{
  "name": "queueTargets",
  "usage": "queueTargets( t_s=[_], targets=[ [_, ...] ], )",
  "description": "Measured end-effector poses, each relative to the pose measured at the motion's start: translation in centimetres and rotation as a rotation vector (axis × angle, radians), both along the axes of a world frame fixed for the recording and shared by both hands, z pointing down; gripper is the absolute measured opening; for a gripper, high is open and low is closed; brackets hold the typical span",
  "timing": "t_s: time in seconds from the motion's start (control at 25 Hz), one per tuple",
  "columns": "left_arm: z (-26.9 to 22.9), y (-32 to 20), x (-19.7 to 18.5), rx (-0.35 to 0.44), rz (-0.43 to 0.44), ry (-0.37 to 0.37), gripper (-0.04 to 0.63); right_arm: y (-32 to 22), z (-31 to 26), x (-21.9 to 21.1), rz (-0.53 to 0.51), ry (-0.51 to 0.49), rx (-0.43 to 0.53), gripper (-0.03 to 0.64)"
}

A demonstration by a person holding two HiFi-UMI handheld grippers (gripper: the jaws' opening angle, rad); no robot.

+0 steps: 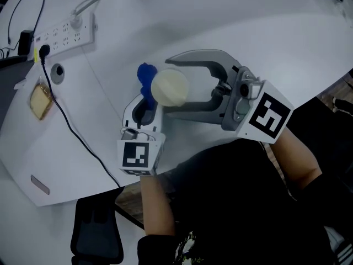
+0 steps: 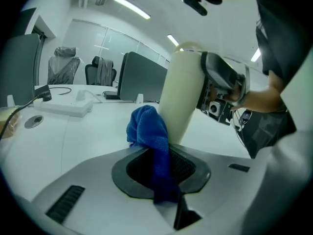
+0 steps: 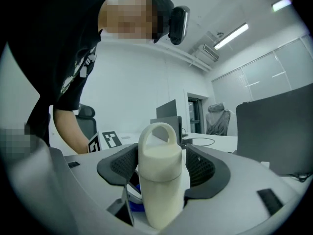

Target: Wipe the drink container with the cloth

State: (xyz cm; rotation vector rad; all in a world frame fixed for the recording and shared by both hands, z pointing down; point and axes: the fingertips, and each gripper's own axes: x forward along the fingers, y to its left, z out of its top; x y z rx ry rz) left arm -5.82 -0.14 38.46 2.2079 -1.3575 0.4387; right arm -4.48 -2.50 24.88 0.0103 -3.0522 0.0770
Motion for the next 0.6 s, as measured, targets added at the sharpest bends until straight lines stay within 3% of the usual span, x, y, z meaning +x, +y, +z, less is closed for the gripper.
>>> queueTargets(
  t_s=[0.12, 0.32, 0.6],
  targets=[
    [-0.1, 0.1, 0.2, 0.003, 0.0, -0.012, 0.064, 0.2, 0.0, 0.7, 0.113, 0.02, 0.029, 0.265],
    [-0.1, 0.1, 0.1, 0.007, -0.002, -0.017, 0.066, -0.3, -0.7, 1.1, 0.392, 0.015, 0.014, 0.272],
    [0.0, 0.2, 0.3, 0.007, -0.004, -0.032, 0.064, -0.8, -0.1, -0.3, 0.523, 0.059, -0.01, 0.272]
  ],
)
